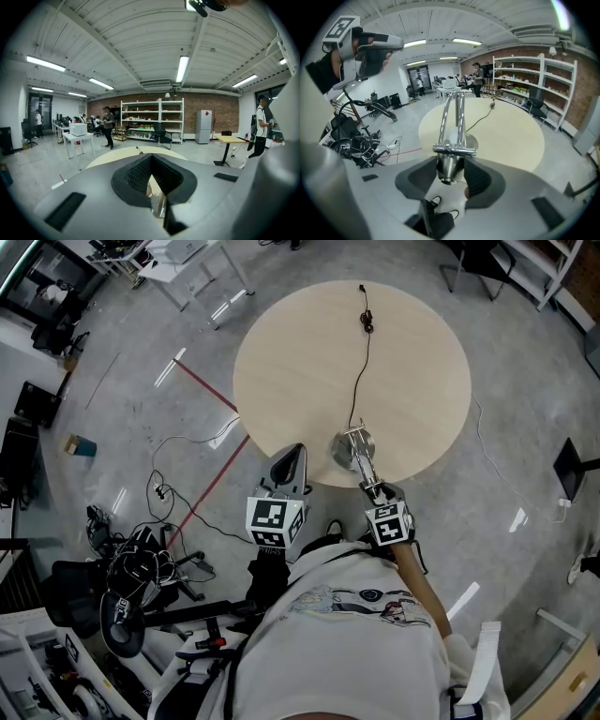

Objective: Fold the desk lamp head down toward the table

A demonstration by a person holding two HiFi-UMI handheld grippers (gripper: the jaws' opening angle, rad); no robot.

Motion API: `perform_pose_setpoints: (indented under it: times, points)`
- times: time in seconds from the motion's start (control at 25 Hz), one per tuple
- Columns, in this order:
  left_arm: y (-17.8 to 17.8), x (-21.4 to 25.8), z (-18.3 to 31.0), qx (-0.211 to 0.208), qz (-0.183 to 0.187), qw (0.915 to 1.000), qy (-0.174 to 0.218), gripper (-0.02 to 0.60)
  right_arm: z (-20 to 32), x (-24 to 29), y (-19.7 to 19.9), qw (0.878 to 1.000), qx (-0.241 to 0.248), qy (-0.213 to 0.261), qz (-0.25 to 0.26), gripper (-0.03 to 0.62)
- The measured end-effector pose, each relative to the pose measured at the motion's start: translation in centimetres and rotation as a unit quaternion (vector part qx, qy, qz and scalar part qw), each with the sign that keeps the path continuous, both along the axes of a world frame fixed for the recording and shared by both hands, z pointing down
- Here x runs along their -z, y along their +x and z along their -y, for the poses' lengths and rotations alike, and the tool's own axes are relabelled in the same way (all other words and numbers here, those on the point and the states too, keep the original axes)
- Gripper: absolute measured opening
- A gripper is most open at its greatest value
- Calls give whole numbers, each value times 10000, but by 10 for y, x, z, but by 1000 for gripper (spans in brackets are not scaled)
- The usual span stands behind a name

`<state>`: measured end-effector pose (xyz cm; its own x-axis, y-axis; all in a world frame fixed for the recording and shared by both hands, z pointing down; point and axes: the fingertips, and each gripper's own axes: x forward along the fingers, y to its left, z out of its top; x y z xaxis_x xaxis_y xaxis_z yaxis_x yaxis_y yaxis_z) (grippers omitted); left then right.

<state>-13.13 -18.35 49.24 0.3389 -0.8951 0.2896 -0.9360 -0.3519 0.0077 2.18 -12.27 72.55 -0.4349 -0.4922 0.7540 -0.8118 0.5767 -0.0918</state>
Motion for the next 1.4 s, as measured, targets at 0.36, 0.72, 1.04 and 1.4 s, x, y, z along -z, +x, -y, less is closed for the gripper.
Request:
perform_pose_setpoints:
  times: [0.36, 0.72, 1.04, 1.4]
  points:
    - [-4, 2, 0, 50, 31, 10000, 29, 0, 3, -9, -1, 10000, 4, -76, -15, 187]
    - [-7, 3, 5, 100, 53, 9999, 48, 0, 9, -19, -2, 9998, -4, -212, 16, 187]
    - [-12, 4, 6, 147, 72, 9999, 56, 0, 11, -26, -5, 9996, -7, -298, 24, 187]
    - [-15, 2, 8, 157, 99, 9998, 29, 0, 15, -30, -8, 9994, -58, -348, 52, 187]
